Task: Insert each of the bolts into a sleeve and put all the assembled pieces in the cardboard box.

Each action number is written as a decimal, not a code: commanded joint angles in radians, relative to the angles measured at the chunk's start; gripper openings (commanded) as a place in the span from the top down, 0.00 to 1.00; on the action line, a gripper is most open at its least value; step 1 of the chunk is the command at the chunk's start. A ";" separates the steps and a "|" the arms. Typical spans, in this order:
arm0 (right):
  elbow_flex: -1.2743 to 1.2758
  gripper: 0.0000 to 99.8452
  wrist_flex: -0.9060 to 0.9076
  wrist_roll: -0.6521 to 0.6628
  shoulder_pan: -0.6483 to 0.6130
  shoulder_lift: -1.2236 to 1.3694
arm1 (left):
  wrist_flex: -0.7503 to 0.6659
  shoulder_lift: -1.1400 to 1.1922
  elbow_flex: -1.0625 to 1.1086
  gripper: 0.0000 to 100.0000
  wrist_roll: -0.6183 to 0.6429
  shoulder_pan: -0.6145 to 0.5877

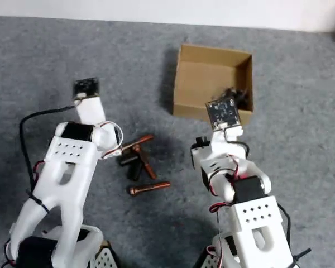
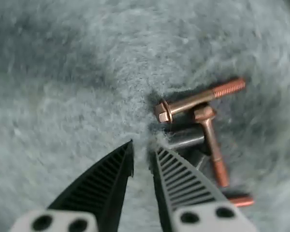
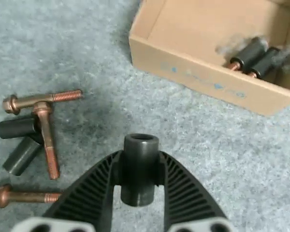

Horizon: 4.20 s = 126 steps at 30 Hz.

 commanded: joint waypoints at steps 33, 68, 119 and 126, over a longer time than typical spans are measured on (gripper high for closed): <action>0.091 1.00 -0.117 0.011 0.010 -0.022 | -0.318 0.240 -0.033 0.92 1.056 0.151; 0.153 1.00 -0.193 0.008 0.012 -0.024 | -0.316 0.483 -0.133 0.79 1.071 -0.044; 0.266 1.00 -0.387 0.012 -0.035 -0.030 | 0.183 0.369 -0.934 0.99 -0.193 0.050; 0.306 1.00 -0.538 0.008 -0.071 -0.031 | 0.247 0.068 -0.837 0.99 -0.361 0.110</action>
